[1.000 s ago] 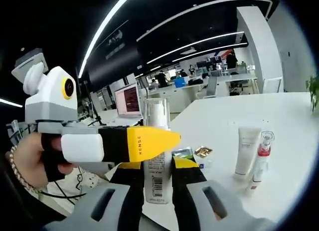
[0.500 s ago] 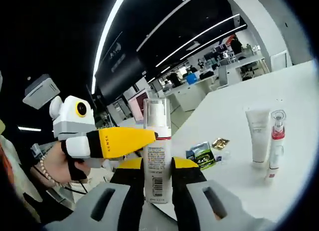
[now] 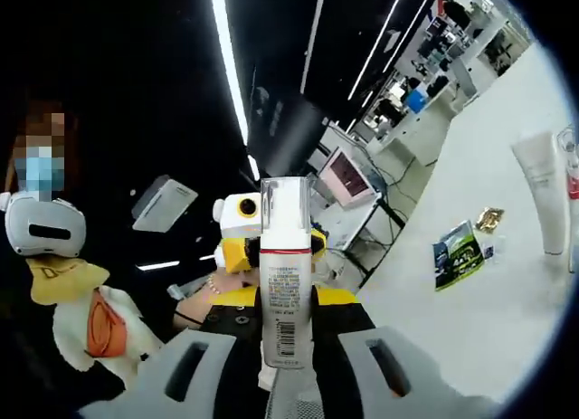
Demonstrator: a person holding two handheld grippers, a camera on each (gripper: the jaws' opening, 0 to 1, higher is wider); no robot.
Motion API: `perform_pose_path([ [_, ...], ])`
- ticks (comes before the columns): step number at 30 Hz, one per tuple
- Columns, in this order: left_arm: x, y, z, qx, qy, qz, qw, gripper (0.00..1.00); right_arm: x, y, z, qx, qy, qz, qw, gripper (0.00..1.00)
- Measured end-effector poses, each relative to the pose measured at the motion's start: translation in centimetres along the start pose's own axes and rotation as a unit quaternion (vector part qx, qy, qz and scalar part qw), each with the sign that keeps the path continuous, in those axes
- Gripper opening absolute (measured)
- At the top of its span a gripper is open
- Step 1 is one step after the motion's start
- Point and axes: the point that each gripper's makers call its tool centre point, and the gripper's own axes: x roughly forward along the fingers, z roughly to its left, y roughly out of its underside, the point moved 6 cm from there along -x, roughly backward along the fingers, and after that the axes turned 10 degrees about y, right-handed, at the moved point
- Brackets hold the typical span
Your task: Arrange the skincare products in the storage area until every visible bottle or jar stands upright without overlapping.
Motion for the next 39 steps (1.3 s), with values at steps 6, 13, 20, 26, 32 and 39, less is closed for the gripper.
perform_pose_path([
  [6, 1.2, 0.3, -1.3, 0.013, 0.041, 0.007, 0.9990, 0.32, 0.3, 0.3, 0.6, -0.059, -0.042, 0.041, 0.9965, 0.20],
  [13, 2.2, 1.0, -1.9, 0.034, 0.052, 0.027, 0.9977, 0.28, 0.1, 0.0, 0.5, -0.081, -0.056, 0.045, 0.9941, 0.20],
  [20, 2.6, 0.8, -2.0, 0.068, 0.028, 0.035, 0.9967, 0.21, -0.5, -0.3, 0.1, -0.090, -0.057, 0.047, 0.9932, 0.20],
  [26, 2.8, 1.3, -1.8, 0.113, 0.003, 0.091, 0.9893, 0.21, -0.8, 0.0, -0.6, -0.164, -0.028, 0.070, 0.9835, 0.20],
  [32, 3.0, 2.1, -1.5, 0.141, -0.024, 0.142, 0.9795, 0.21, -0.6, 0.7, -1.2, -0.231, 0.003, 0.098, 0.9681, 0.20],
  [39, 3.2, 3.1, -0.8, 0.178, -0.050, 0.188, 0.9647, 0.21, -0.8, 1.7, -2.5, -0.321, 0.042, 0.126, 0.9376, 0.20],
])
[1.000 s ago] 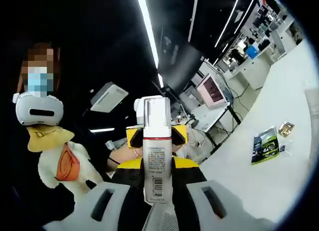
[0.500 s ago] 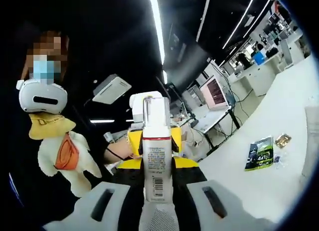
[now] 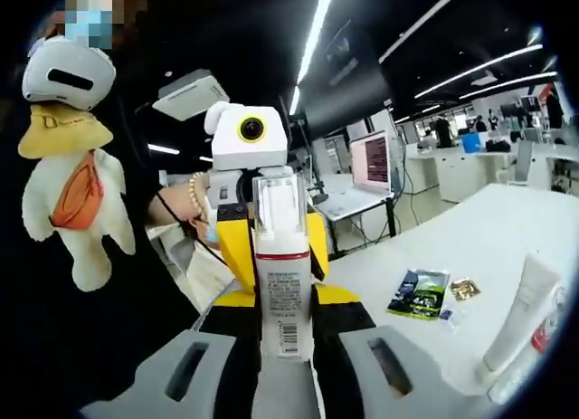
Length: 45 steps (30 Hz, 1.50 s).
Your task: Arrange the skincare products in the storage area until every visible bottle or jar stands upright without overlapping.
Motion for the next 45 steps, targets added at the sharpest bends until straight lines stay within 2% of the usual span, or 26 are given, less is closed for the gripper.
perform_pose_path([
  [6, 0.9, 1.0, 0.4, 0.028, -0.024, 0.047, 0.9982, 0.21, 0.4, 1.4, -0.6, -0.060, 0.025, 0.022, 0.9977, 0.20],
  [10, 1.4, 1.2, 0.9, 0.040, -0.052, 0.056, 0.9963, 0.20, 0.4, 2.2, -1.5, -0.076, 0.058, 0.028, 0.9950, 0.20],
  [12, 1.6, 1.5, 1.6, 0.040, -0.064, 0.052, 0.9958, 0.20, 0.3, 2.4, -1.8, -0.076, 0.066, 0.028, 0.9945, 0.20],
  [21, 2.4, 1.6, 1.7, 0.054, -0.075, 0.056, 0.9941, 0.20, 0.0, 3.1, -2.7, -0.065, 0.091, 0.038, 0.9931, 0.21],
  [26, 3.0, 2.0, 2.1, 0.046, -0.070, 0.039, 0.9957, 0.21, 0.0, 4.0, -2.9, -0.075, 0.112, 0.058, 0.9892, 0.30],
  [30, 3.7, 2.3, 2.1, 0.057, -0.075, 0.053, 0.9942, 0.21, -0.2, 4.4, -2.8, -0.068, 0.125, 0.058, 0.9881, 0.34],
  [39, 4.7, 3.8, 3.3, 0.057, -0.071, 0.070, 0.9934, 0.21, -1.1, 5.7, -3.2, -0.055, 0.159, 0.067, 0.9834, 0.43],
  [45, 5.4, 4.7, 4.3, 0.048, -0.071, 0.075, 0.9935, 0.21, -2.0, 6.3, -3.3, -0.040, 0.192, 0.058, 0.9789, 0.56],
])
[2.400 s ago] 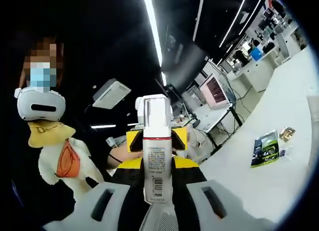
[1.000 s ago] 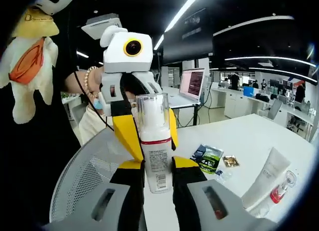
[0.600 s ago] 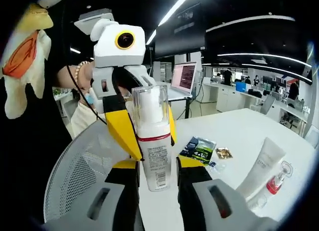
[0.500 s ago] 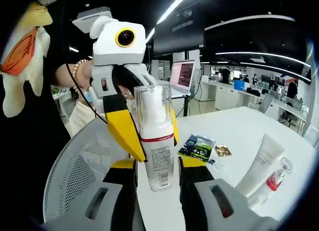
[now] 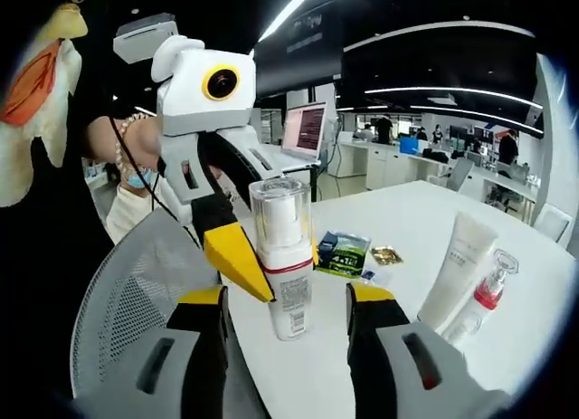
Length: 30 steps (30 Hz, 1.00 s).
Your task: Arrange the skincare products in the storage area until every visible bottle or jar stands upright without overlapping.
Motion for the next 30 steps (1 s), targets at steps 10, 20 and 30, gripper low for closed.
perform_pose_path([
  [10, 1.7, 1.1, 1.4, 0.000, 0.002, 0.006, 1.0000, 0.21, -1.8, 1.4, -0.2, 0.028, 0.042, 0.012, 0.9986, 0.67],
  [20, 3.6, 2.3, 2.7, 0.001, 0.001, 0.010, 0.9999, 0.21, -3.0, 2.3, -0.5, 0.045, 0.081, 0.025, 0.9954, 0.83],
  [30, 5.3, 3.2, 4.1, 0.007, 0.017, 0.012, 0.9998, 0.21, -3.3, 2.6, -1.5, 0.051, 0.121, 0.031, 0.9908, 1.00],
])
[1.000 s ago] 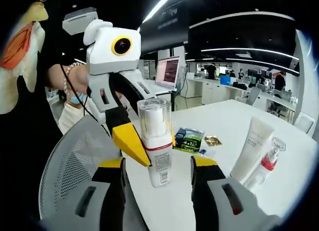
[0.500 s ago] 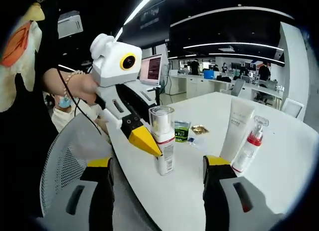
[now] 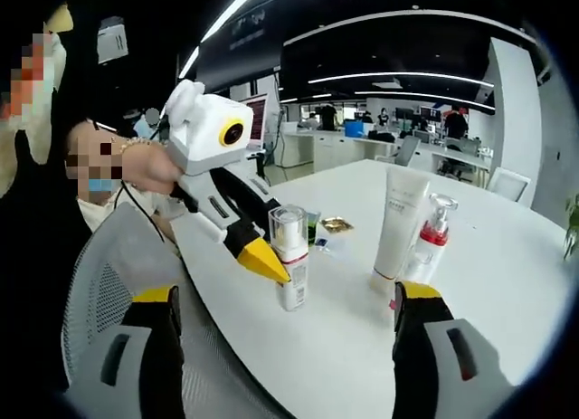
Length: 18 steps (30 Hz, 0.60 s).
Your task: Arrange the skincare products in the storage area until every visible bottle or jar stands upright without overlapping.
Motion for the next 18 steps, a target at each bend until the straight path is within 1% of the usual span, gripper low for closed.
perform_pose_path([
  [4, 0.5, 0.3, 0.6, -0.003, 0.001, -0.002, 1.0000, 0.21, 0.0, 0.1, -0.2, 0.002, 0.008, 0.002, 1.0000, 1.00],
  [8, 1.0, 0.6, 1.4, 0.005, -0.001, 0.001, 1.0000, 0.21, 0.0, 0.3, -0.5, 0.007, 0.020, 0.006, 0.9998, 1.00],
  [13, 1.9, 0.8, 2.6, 0.010, 0.000, 0.004, 0.9999, 0.21, -0.2, 0.3, -1.2, 0.022, 0.033, -0.001, 0.9992, 1.00],
  [18, 2.7, 0.6, 3.7, 0.000, 0.000, -0.001, 1.0000, 0.21, -0.1, 0.4, -1.3, 0.027, 0.038, 0.000, 0.9989, 1.00],
])
